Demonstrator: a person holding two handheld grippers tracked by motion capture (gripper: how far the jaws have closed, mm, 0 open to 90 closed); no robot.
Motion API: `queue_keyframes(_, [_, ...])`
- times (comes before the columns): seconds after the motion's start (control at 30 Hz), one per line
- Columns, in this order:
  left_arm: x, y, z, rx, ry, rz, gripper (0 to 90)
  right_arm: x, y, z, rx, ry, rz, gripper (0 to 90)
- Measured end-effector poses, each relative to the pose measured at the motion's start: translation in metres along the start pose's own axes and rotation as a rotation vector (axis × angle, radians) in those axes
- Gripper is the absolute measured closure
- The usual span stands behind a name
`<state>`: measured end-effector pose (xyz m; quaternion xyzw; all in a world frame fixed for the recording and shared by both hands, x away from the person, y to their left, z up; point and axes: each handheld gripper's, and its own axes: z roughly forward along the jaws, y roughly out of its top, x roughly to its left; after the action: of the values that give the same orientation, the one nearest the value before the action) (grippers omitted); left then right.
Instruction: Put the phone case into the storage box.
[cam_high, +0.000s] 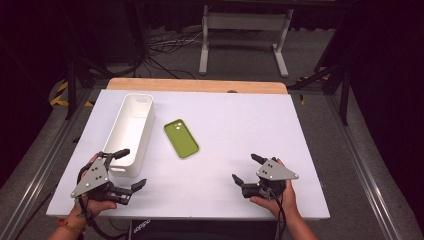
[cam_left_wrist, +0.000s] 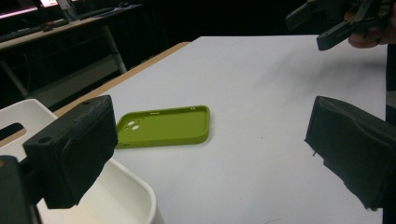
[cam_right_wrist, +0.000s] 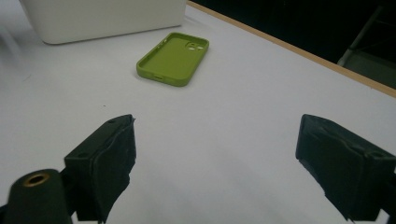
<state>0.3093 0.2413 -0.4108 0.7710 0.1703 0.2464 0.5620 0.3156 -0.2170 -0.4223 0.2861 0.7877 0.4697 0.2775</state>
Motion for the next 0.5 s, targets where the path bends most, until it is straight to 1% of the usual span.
queue_keyframes(0.07, [-0.001, 0.001, 0.000, 0.005, 0.005, 0.013, 3.2, -0.002, 0.001, 0.003, 0.011, 0.012, 0.005, 13.0])
queue_keyframes(0.1, [-0.002, 0.000, 0.000, 0.003, 0.004, 0.011, 3.3, -0.002, 0.002, 0.005, 0.022, 0.010, 0.009, 13.0])
queue_keyframes(0.13, [-0.001, 0.000, 0.000, 0.004, 0.006, 0.008, 3.4, -0.003, 0.003, 0.006, 0.023, 0.017, 0.013, 13.0])
queue_keyframes(0.17, [-0.001, -0.001, 0.000, 0.004, 0.007, -0.004, 3.5, -0.003, 0.004, 0.007, 0.023, 0.022, 0.020, 13.0])
queue_keyframes(0.27, [0.001, -0.003, -0.003, 0.006, 0.017, -0.011, 3.5, -0.005, 0.007, 0.012, 0.030, 0.032, 0.026, 13.1])
queue_keyframes(0.3, [0.001, -0.004, -0.004, 0.004, 0.017, -0.026, 3.5, -0.006, 0.009, 0.014, 0.036, 0.030, 0.025, 13.0])
queue_keyframes(0.37, [0.001, -0.006, -0.007, 0.004, 0.025, -0.025, 3.6, -0.006, 0.011, 0.016, 0.042, 0.035, 0.023, 13.1])
queue_keyframes(0.4, [0.001, -0.007, -0.008, 0.002, 0.026, -0.030, 3.8, -0.007, 0.014, 0.019, 0.048, 0.044, 0.017, 13.1])
queue_keyframes(0.43, [0.001, -0.008, -0.010, 0.005, 0.029, -0.027, 3.9, -0.008, 0.016, 0.020, 0.055, 0.041, 0.010, 13.1])
queue_keyframes(0.47, [0.001, -0.009, -0.011, 0.010, 0.033, -0.031, 3.9, -0.009, 0.019, 0.022, 0.053, 0.044, 0.010, 13.1])
queue_keyframes(0.5, [0.002, -0.010, -0.011, 0.016, 0.027, -0.038, 4.0, -0.010, 0.023, 0.024, 0.054, 0.057, 0.017, 13.1])
